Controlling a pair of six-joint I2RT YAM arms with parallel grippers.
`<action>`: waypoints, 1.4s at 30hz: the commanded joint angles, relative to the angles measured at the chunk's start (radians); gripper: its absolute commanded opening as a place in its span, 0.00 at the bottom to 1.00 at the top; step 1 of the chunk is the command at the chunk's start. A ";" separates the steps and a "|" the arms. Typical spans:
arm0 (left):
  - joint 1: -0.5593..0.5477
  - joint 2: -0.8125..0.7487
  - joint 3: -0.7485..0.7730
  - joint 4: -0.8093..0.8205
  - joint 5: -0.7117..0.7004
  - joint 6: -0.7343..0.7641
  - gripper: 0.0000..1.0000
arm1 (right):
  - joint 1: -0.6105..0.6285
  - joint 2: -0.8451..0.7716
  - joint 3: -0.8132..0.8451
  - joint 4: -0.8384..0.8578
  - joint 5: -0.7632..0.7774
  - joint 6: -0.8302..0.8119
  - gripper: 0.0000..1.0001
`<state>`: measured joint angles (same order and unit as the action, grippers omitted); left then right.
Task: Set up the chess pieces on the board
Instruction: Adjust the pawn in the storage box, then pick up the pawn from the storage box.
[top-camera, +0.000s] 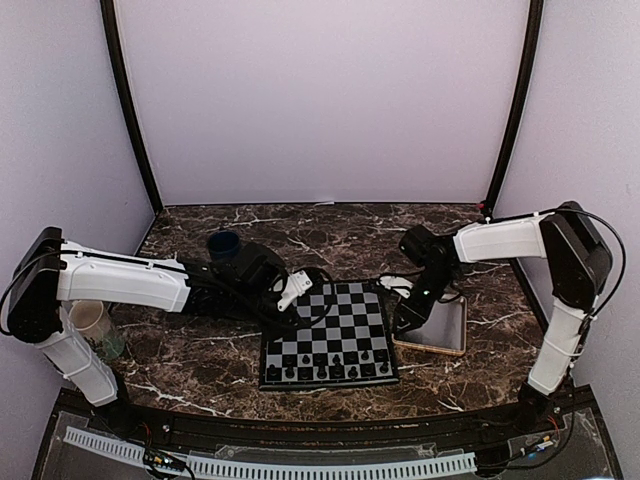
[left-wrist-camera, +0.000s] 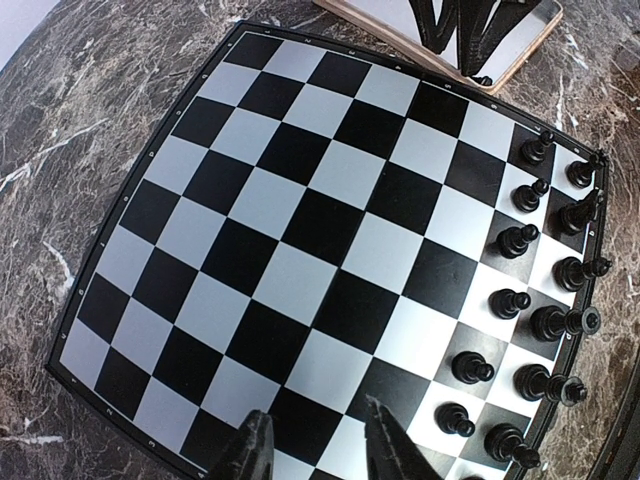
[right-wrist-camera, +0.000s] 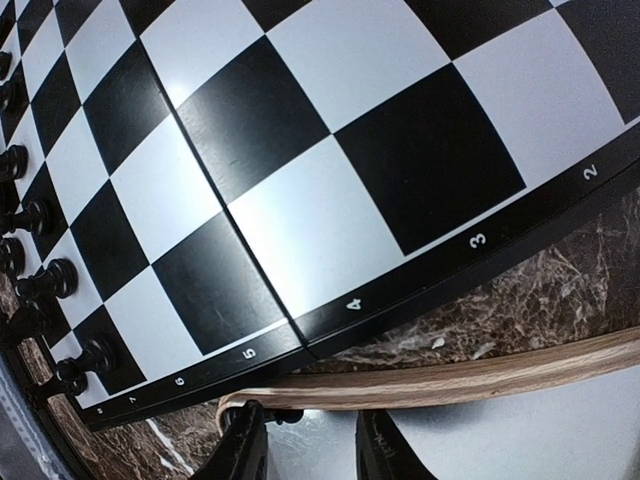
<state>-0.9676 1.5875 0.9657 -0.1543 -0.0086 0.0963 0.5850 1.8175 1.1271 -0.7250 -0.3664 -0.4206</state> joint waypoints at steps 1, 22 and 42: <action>-0.005 -0.001 -0.015 0.004 0.006 -0.008 0.34 | 0.010 0.005 0.008 -0.023 0.008 0.001 0.33; -0.005 -0.003 -0.018 0.003 0.007 -0.003 0.34 | -0.002 -0.110 -0.038 -0.033 0.286 0.024 0.35; -0.005 -0.008 -0.027 0.008 0.003 -0.015 0.34 | 0.048 -0.002 0.088 -0.107 0.058 0.019 0.33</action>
<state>-0.9676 1.5951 0.9585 -0.1520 -0.0082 0.0925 0.6197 1.7870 1.1801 -0.8112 -0.2775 -0.4091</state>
